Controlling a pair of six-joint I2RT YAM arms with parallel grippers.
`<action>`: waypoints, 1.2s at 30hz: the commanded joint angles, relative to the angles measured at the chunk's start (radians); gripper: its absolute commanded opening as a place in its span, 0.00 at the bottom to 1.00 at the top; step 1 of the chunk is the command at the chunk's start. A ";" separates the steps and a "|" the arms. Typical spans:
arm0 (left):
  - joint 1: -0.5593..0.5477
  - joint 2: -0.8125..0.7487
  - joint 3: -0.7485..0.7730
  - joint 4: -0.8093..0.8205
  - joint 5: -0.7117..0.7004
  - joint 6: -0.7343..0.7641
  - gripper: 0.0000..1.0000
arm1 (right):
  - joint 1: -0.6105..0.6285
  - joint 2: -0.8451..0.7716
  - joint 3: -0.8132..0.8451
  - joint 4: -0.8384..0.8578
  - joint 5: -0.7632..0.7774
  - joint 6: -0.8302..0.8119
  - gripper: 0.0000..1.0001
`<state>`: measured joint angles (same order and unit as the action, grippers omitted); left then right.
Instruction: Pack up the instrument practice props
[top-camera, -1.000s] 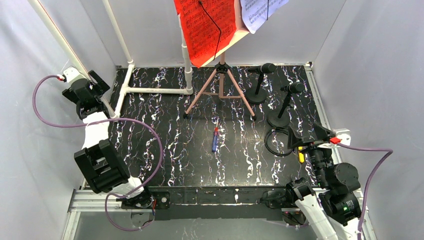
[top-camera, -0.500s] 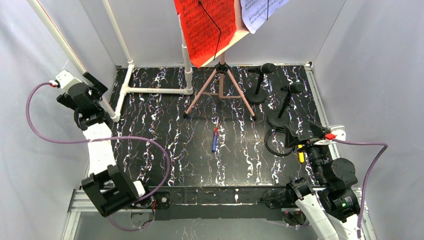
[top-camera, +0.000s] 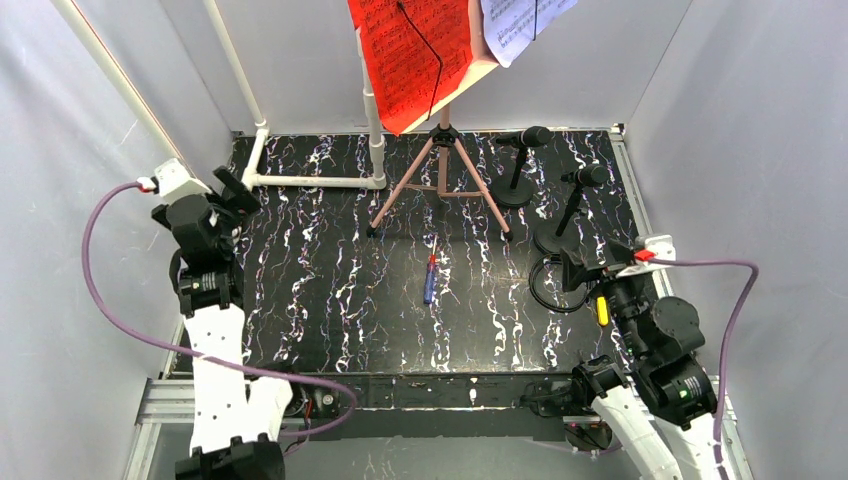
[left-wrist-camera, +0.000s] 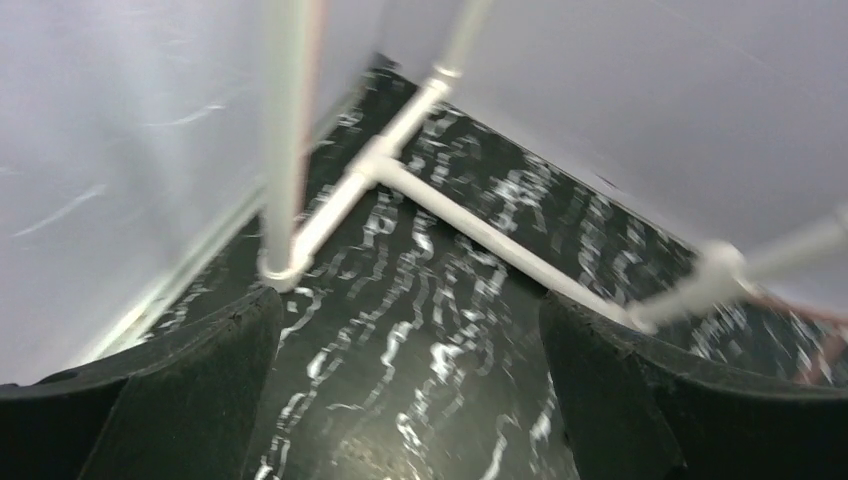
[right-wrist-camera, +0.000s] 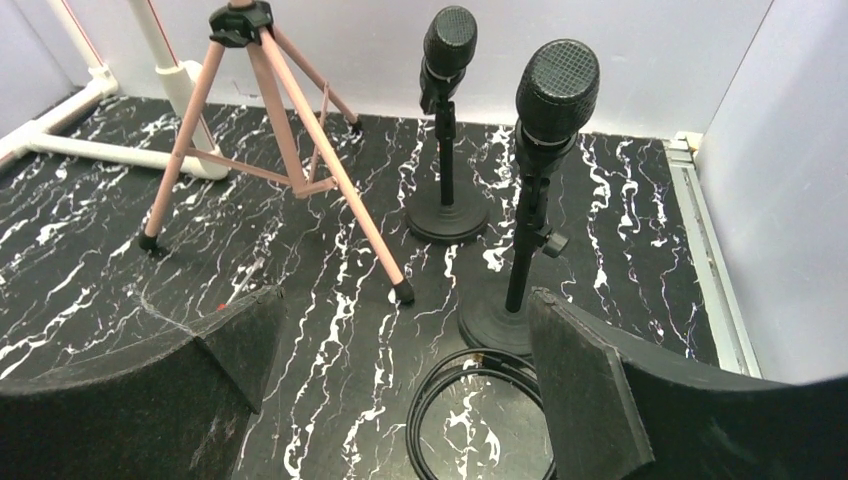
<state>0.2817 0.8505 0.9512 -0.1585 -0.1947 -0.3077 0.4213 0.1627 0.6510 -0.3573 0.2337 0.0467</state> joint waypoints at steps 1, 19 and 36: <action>-0.083 -0.078 -0.023 -0.060 0.248 0.058 0.98 | 0.008 0.097 0.086 -0.020 -0.002 0.012 0.99; -0.508 -0.125 -0.075 -0.119 0.485 0.224 0.98 | 0.007 0.554 0.363 -0.191 0.240 0.043 0.99; -0.542 -0.117 -0.114 -0.079 0.530 0.199 0.98 | -0.084 0.927 0.490 0.039 0.404 0.010 0.99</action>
<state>-0.2573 0.7425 0.8425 -0.2409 0.3256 -0.1261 0.4004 1.0386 1.0702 -0.4534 0.6655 0.0883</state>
